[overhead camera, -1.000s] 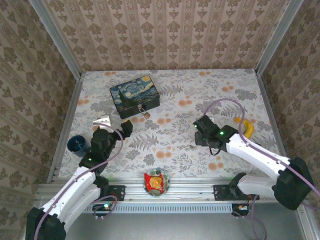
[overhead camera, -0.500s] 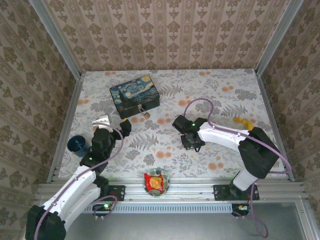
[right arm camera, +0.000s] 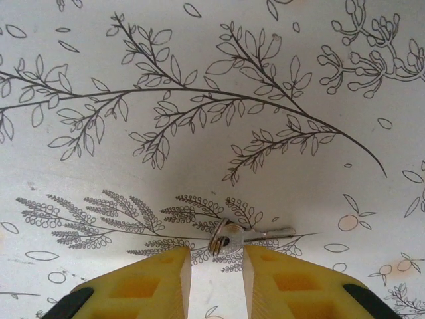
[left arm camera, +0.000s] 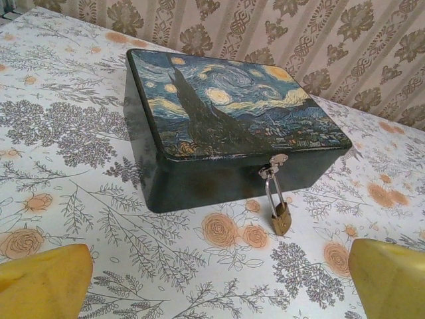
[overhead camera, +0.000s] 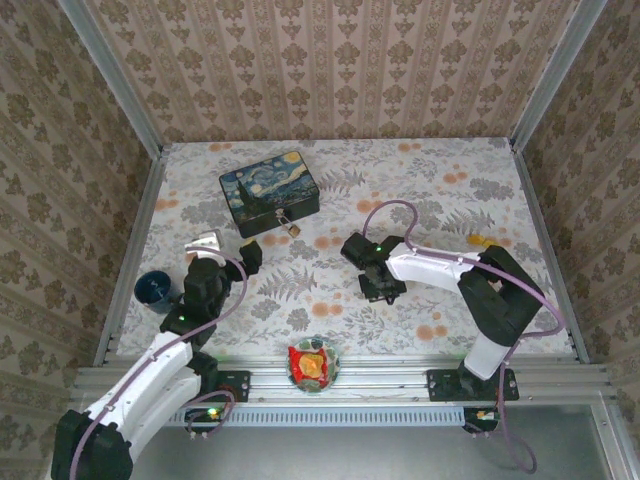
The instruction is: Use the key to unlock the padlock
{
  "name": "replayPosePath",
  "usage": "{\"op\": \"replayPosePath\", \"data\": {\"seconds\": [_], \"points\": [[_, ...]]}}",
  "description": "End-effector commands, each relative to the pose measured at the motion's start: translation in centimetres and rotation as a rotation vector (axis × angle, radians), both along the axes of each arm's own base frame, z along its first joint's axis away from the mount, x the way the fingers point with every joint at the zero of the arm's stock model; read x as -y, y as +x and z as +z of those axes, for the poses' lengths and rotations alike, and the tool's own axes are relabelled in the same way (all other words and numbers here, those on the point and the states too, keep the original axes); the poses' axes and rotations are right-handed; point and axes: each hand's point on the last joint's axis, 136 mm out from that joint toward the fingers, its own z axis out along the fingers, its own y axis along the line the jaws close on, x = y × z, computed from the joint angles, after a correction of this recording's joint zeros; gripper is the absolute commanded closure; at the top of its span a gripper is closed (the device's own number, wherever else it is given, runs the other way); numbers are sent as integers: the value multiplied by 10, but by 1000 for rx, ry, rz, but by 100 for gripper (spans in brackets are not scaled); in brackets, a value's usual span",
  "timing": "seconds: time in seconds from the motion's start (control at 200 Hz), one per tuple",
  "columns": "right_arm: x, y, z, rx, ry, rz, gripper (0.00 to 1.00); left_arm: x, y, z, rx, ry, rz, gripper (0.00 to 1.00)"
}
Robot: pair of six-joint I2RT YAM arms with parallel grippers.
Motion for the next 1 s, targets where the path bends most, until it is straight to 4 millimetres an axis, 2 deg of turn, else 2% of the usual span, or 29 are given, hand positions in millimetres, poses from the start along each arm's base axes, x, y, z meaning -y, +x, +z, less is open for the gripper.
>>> {"op": "replayPosePath", "data": {"seconds": [0.0,0.23,0.48,0.68,0.845,0.995], "points": [[-7,6,1,9,17,2,72,-3,1,3,19,-30,16,0],[-4,8,-6,6,14,-13,77,-3,-1,-1,6,-34,11,0],[-10,8,-2,14,65,-27,100,-4,-2,-2,-4,-39,13,0],[-15,11,17,50,131,-70,100,-6,-3,-1,-19,-34,20,0],[-30,19,45,122,254,-77,100,-11,-2,1,-30,-47,54,0],[-42,28,75,193,380,-81,100,-6,-1,4,-33,-46,30,0]]}}
